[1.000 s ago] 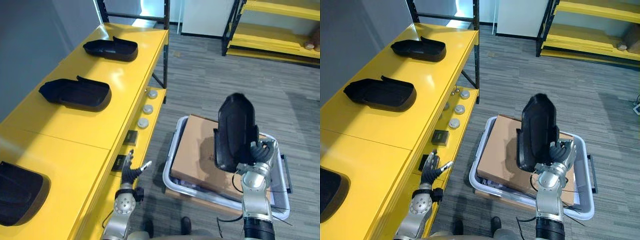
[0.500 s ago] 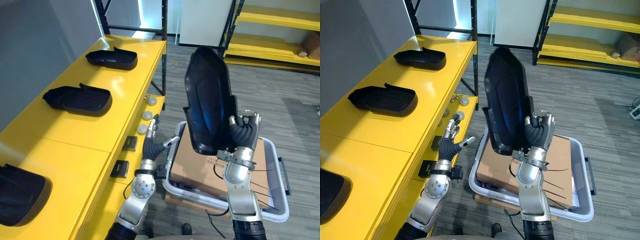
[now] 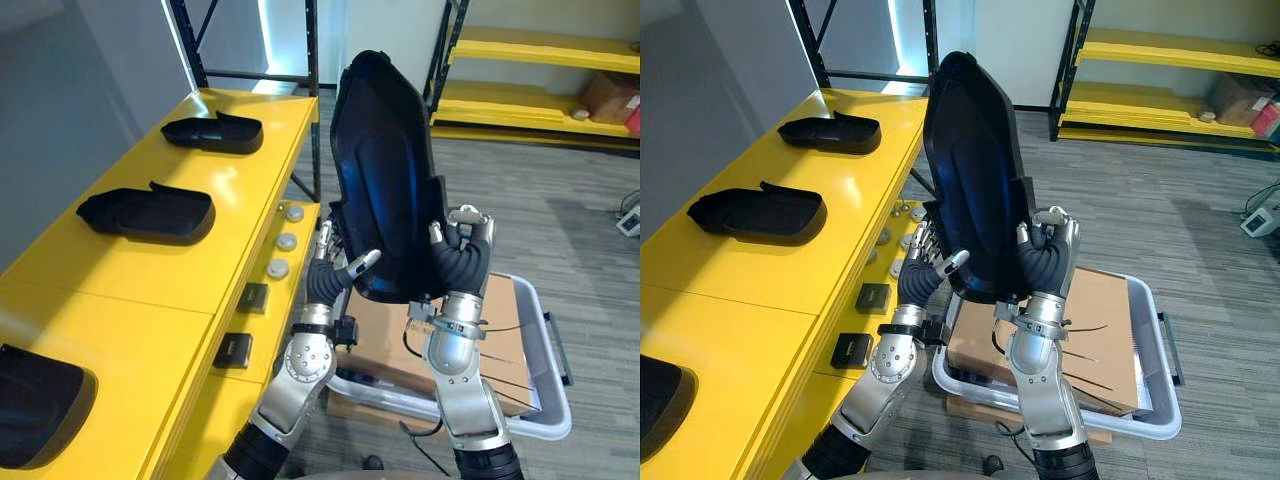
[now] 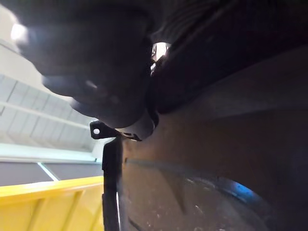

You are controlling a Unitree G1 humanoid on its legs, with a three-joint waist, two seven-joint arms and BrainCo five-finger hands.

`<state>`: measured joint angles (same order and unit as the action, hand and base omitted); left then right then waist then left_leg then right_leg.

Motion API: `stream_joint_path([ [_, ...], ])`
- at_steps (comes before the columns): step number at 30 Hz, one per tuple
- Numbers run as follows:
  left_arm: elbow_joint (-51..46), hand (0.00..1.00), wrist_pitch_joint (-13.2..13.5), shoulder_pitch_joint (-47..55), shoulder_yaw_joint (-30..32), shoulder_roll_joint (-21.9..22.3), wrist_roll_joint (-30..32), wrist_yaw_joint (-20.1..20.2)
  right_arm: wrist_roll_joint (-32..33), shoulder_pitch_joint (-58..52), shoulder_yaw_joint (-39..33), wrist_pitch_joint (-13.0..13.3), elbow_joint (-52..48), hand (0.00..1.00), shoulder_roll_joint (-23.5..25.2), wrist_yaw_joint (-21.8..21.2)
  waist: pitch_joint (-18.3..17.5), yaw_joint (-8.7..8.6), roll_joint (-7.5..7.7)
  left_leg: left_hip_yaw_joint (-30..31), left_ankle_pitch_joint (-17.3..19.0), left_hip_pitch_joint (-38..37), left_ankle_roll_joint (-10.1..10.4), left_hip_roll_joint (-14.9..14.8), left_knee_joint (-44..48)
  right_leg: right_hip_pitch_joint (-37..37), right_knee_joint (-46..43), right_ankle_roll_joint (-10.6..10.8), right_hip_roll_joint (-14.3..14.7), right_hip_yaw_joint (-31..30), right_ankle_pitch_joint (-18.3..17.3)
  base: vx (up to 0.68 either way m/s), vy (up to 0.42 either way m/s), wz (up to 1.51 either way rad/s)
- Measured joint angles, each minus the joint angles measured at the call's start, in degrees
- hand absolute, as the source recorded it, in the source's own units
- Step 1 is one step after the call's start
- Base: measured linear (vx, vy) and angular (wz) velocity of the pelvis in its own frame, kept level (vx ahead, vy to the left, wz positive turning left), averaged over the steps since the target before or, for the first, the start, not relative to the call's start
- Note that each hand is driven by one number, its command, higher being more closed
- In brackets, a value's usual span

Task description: Walk over and take plastic housings, then place them on the shelf

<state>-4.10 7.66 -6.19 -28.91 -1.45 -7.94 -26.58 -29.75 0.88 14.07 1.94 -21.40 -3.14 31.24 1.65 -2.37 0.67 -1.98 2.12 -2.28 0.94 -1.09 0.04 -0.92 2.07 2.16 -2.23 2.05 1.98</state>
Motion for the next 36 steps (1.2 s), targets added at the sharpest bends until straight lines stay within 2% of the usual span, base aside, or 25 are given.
stream_joint_path([
  [2,0.3,1.0,-0.3,-0.2,-1.2,-0.1,-0.1,0.3,0.2,0.0,2.8,0.4,0.1,1.0,-0.9,-1.0,-0.3,-0.01,0.02,-0.2,0.0,0.0,0.0,0.0,0.0,0.1,0.0,0.0,0.0,-0.3,0.1,-0.02,0.007,-0.06],
  [5,0.9,1.0,-0.5,-0.2,-1.4,0.0,-0.6,0.1,0.6,0.0,3.6,2.4,-0.1,1.0,-0.9,-1.1,-0.6,-0.09,0.16,-0.2,0.0,0.0,0.0,0.0,0.0,0.1,0.0,0.0,-0.1,-0.3,0.1,0.0,0.0,0.0],
  [12,2.0,1.0,-1.2,-0.2,-1.2,0.0,-0.9,0.1,0.6,-0.1,4.0,2.6,0.4,1.0,-1.2,-1.1,-1.0,-0.2,0.23,-0.1,0.0,0.0,0.0,0.0,0.0,0.1,0.1,0.0,-0.2,0.0,0.1,0.0,0.0,0.0],
  [13,2.0,1.0,-1.2,-0.2,-1.2,0.0,-1.0,0.1,0.6,-0.1,3.9,2.6,0.5,0.0,-1.3,-1.1,-1.0,-0.23,0.23,-0.1,0.0,0.0,0.0,0.0,0.0,0.1,0.1,0.0,-0.2,0.1,0.1,0.0,0.0,0.0],
  [17,2.0,1.0,-1.3,-0.2,-1.2,0.0,-1.2,0.1,1.3,-0.1,3.9,2.8,0.5,0.0,-1.5,-1.1,-1.0,-0.32,0.23,0.1,0.0,0.1,0.0,0.1,0.0,0.0,0.1,0.0,-0.2,0.6,0.1,0.0,0.0,0.03],
  [23,2.0,1.0,-2.5,-0.2,-0.6,0.0,-0.2,1.0,6.5,-0.1,3.4,4.7,0.9,0.0,-2.1,-2.3,-1.1,-0.35,0.29,0.2,-0.1,-0.1,-0.1,0.0,0.0,-0.3,0.1,0.0,-0.2,0.8,0.1,0.0,0.0,0.0],
  [28,2.0,1.0,-2.8,-0.2,0.4,0.0,3.7,3.9,12.7,1.3,-1.0,6.8,-1.7,0.0,-6.4,-6.8,-1.4,-0.08,0.72,0.2,-0.1,-0.5,-0.1,0.0,0.0,-0.7,0.2,0.0,0.1,0.8,0.1,0.0,0.0,0.0],
  [31,1.9,1.0,-2.8,0.4,2.0,0.0,6.6,5.5,15.5,3.2,-5.7,9.0,-7.1,0.0,-8.2,-8.1,-1.4,-0.08,0.8,0.1,-0.1,-0.5,-0.1,0.0,0.0,-0.7,0.2,0.0,0.1,0.6,0.1,0.0,0.0,-0.01],
  [32,2.0,1.0,-2.9,1.2,2.9,0.0,7.7,6.0,16.5,4.2,-9.5,10.4,-9.6,0.0,-8.5,-8.2,-1.4,-0.12,0.84,0.0,-0.1,-0.5,-0.1,0.0,0.0,-0.6,0.2,0.0,0.2,0.5,0.1,0.0,0.0,-0.04],
  [36,2.0,1.0,-2.9,3.8,6.3,0.0,9.1,6.6,19.2,5.7,-18.4,13.1,-11.6,0.0,-8.5,-7.7,-1.5,-0.34,0.96,-0.5,0.0,-0.5,-0.1,0.0,-0.2,-0.3,0.2,0.0,0.2,-0.2,0.1,0.0,0.0,-0.08],
])
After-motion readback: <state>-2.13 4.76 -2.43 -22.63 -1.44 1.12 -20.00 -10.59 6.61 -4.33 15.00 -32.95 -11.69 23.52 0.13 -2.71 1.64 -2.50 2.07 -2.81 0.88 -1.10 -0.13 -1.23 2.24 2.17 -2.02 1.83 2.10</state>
